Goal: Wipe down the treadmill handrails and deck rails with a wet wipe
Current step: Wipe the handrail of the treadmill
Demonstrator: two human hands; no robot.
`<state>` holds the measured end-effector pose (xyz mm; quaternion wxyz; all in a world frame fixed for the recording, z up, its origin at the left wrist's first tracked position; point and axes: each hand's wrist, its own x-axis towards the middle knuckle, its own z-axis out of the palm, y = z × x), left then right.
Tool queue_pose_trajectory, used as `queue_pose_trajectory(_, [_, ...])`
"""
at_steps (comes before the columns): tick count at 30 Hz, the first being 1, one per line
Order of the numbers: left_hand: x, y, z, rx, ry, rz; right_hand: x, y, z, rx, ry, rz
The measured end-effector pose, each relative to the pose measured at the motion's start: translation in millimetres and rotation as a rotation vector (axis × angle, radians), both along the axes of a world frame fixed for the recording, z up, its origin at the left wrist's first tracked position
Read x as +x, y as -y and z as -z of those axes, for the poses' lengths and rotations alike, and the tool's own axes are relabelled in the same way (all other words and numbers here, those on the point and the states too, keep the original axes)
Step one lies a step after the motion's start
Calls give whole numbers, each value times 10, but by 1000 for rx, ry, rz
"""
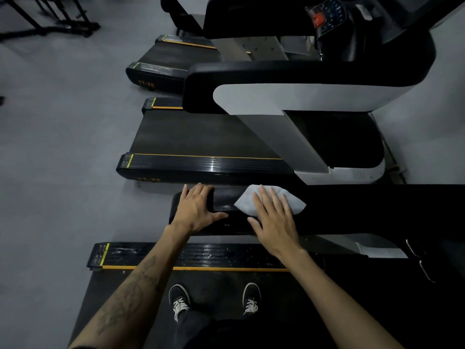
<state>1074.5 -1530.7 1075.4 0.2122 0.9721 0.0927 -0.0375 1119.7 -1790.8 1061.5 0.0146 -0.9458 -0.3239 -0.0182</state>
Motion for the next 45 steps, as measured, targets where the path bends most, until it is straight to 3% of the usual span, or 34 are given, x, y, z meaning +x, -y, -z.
queue_pose_trajectory(4, [-10, -3, 14, 0, 0, -1, -117, -355, 15, -16, -46, 125])
queue_pose_trajectory(8, [-9, -14, 2, -11, 5, 6, -13, 37, 74, -59, 58, -166])
queue_pose_trajectory(10, [-13, -16, -4, -20, 8, 10, 78, 250, 54, -88, 71, -211])
queue_pose_trajectory(14, [-16, 5, -29, -10, 10, 2, 18, -11, 0, -8, -2, 78])
queue_pose_trajectory(16, [-22, 17, -39, -1, 11, -2, -89, -293, -15, -4, -51, 123])
queue_pose_trajectory(22, [-29, 31, -61, -17, 8, -5, -140, -33, 19, -44, 20, -184])
queue_pose_trajectory(29, [-35, 32, -24, -7, 17, -15, -227, -439, -48, 112, -72, 120])
queue_pose_trajectory(35, [-27, -10, 15, -13, 13, 18, -105, -152, 33, -17, -12, -212])
queue_pose_trajectory(41, [-49, -74, 5, -23, 31, 52, -188, -349, -38, 48, -45, 67])
queue_pose_trajectory(45, [-139, -187, 23, -55, 61, 91, -294, -655, -16, -11, -37, -132])
